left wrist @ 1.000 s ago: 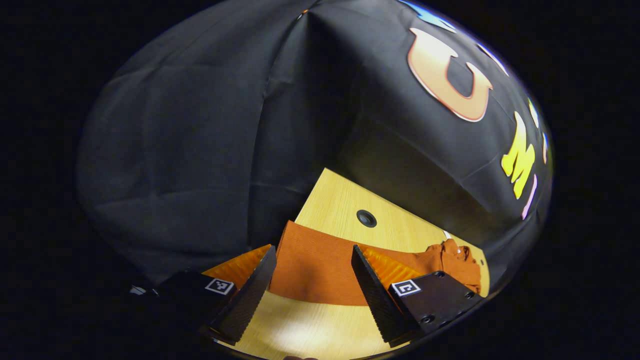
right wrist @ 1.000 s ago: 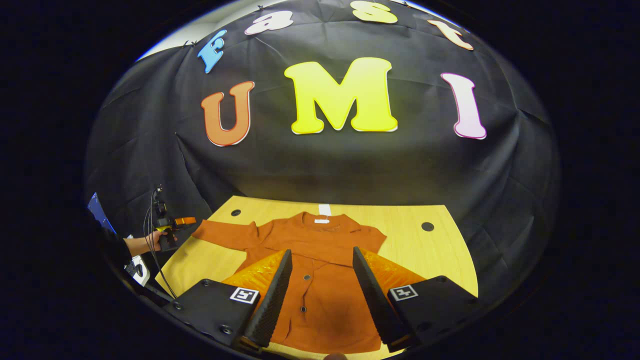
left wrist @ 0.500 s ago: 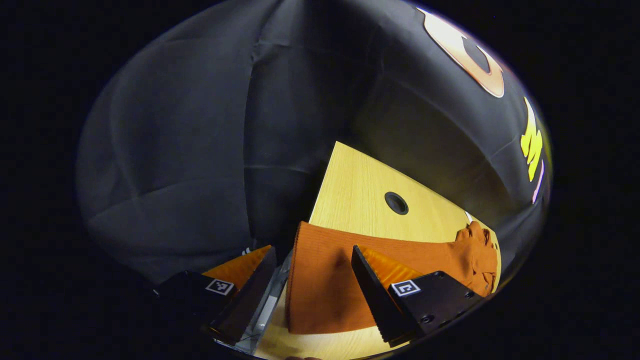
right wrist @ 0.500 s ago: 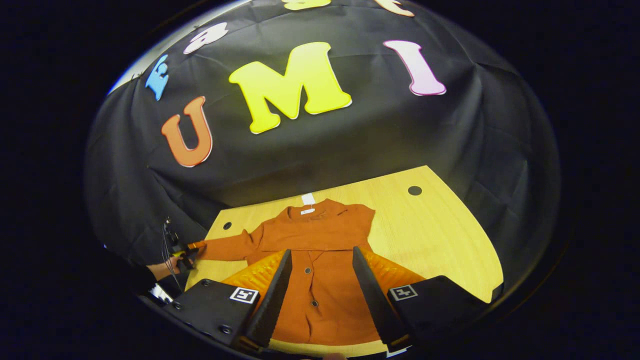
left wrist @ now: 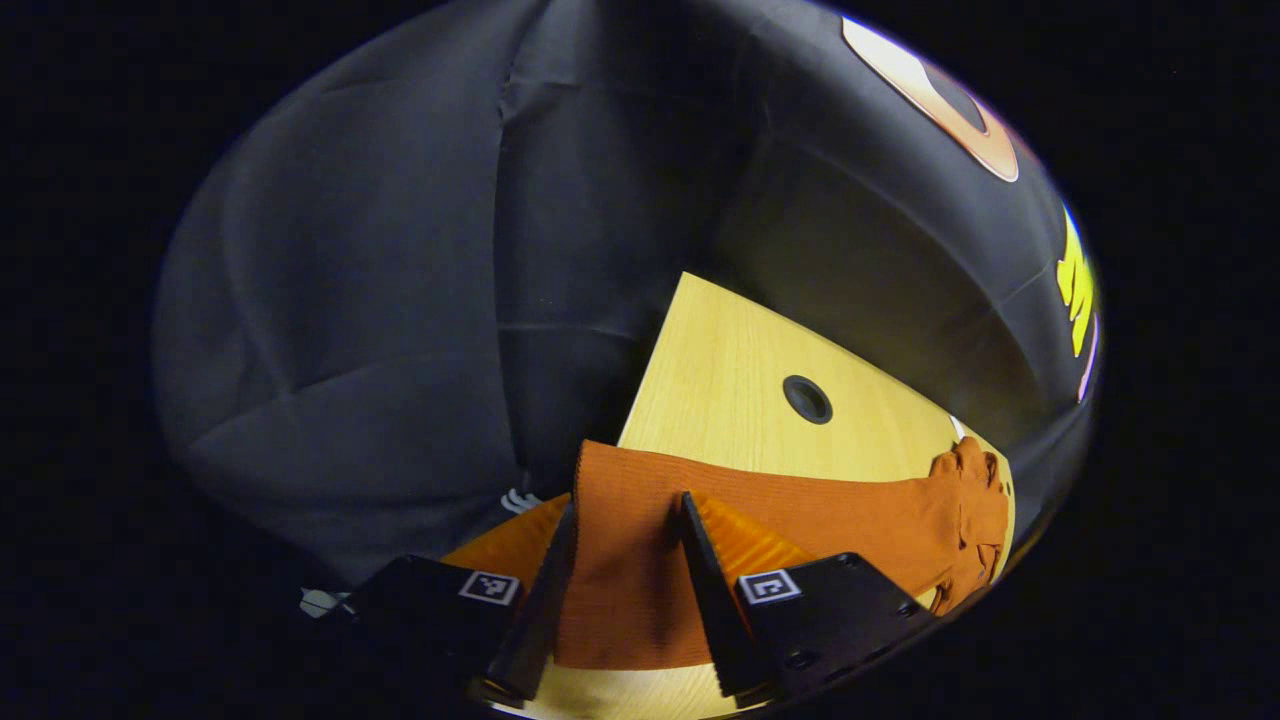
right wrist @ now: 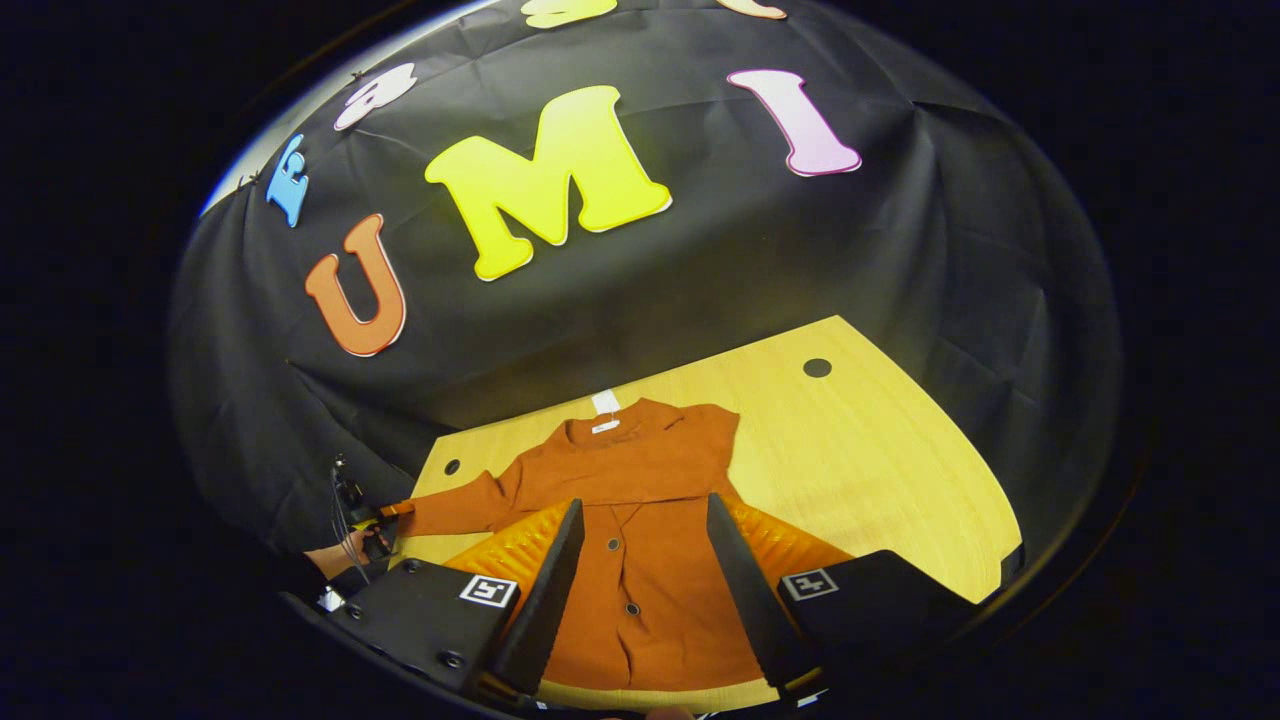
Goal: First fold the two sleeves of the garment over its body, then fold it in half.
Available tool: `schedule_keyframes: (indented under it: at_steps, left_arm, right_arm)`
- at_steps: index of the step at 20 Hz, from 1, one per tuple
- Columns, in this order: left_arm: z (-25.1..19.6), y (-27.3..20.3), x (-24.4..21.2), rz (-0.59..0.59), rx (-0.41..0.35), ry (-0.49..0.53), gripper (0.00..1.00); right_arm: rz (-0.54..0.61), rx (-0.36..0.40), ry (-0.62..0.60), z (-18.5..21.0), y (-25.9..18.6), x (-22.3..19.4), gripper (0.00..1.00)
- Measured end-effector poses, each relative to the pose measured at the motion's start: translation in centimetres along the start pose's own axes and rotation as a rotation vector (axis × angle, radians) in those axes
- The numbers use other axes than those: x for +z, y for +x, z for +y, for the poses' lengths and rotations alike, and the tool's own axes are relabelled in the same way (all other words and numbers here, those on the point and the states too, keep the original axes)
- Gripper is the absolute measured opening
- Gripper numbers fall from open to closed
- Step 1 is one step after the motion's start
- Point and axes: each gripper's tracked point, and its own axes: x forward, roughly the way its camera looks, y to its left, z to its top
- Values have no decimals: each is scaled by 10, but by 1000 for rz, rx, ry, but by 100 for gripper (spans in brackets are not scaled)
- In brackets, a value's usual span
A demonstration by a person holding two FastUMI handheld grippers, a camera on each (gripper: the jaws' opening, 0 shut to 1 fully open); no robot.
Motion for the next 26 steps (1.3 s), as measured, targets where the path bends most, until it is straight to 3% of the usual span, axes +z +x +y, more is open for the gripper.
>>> schedule_keyframes:
  at_steps: [1,3,5,12,20,26]
  left_arm:
    - [3,0,0,1,27,-20,55]
    - [17,-11,9,-15,102,-41,24]
    - [7,-17,4,3,66,-69,3]
    - [-68,-70,31,-31,21,2,3]
    - [-281,-164,64,-120,-173,202,3]
    - [-421,-176,35,-77,-297,307,2]
  right_arm:
    - [0,18,-8,5,0,0,80]
    - [-20,32,-45,2,-4,4,81]
    - [-47,45,-99,-10,-11,14,81]
    - [-112,131,-214,12,-45,21,81]
    - [-198,204,-173,-15,-75,39,80]
    - [-269,179,-134,-57,-101,56,81]
